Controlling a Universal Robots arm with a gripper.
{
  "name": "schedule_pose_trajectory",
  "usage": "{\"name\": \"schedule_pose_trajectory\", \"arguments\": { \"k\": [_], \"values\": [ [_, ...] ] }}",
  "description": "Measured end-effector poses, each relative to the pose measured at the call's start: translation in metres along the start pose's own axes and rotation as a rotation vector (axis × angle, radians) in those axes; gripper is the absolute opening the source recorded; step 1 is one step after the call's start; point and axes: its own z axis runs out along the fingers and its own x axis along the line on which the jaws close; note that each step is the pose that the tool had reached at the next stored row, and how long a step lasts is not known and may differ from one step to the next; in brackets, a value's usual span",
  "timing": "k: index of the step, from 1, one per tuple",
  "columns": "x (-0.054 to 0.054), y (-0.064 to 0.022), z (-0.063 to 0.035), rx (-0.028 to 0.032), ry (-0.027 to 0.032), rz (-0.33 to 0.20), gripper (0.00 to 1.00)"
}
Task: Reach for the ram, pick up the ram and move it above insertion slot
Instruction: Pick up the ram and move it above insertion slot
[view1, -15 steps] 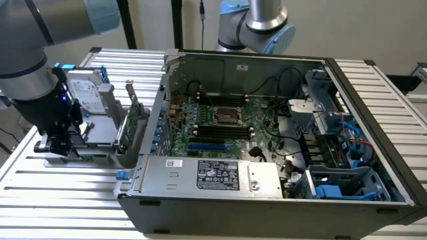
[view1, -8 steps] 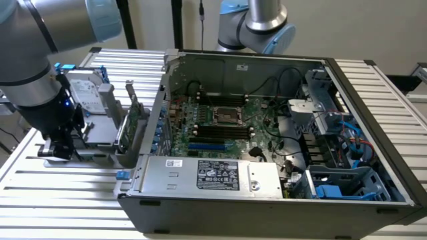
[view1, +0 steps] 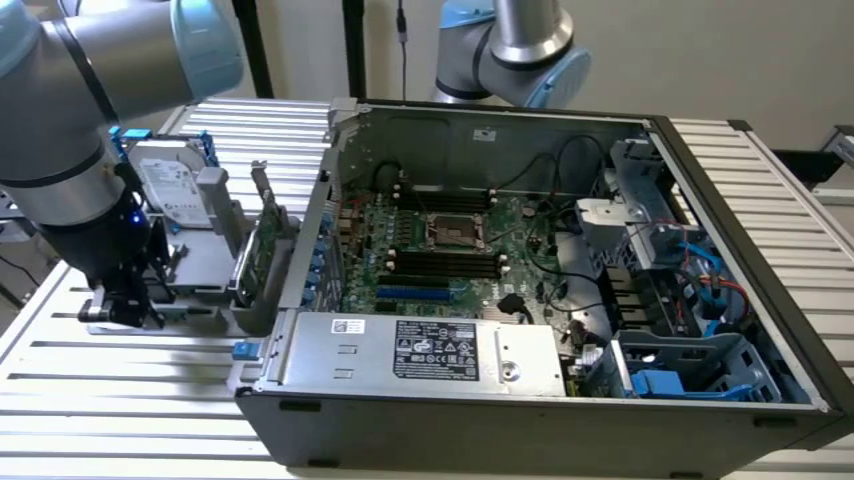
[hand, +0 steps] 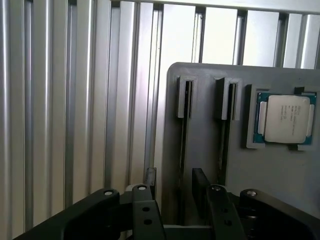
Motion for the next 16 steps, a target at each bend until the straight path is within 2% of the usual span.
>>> {"name": "schedule_pose_trajectory", "arguments": {
  "k": [16],
  "values": [
    [-0.0059,-0.0003,0.008,-0.0003,0.0,0.0,0.4]
  ]
}}
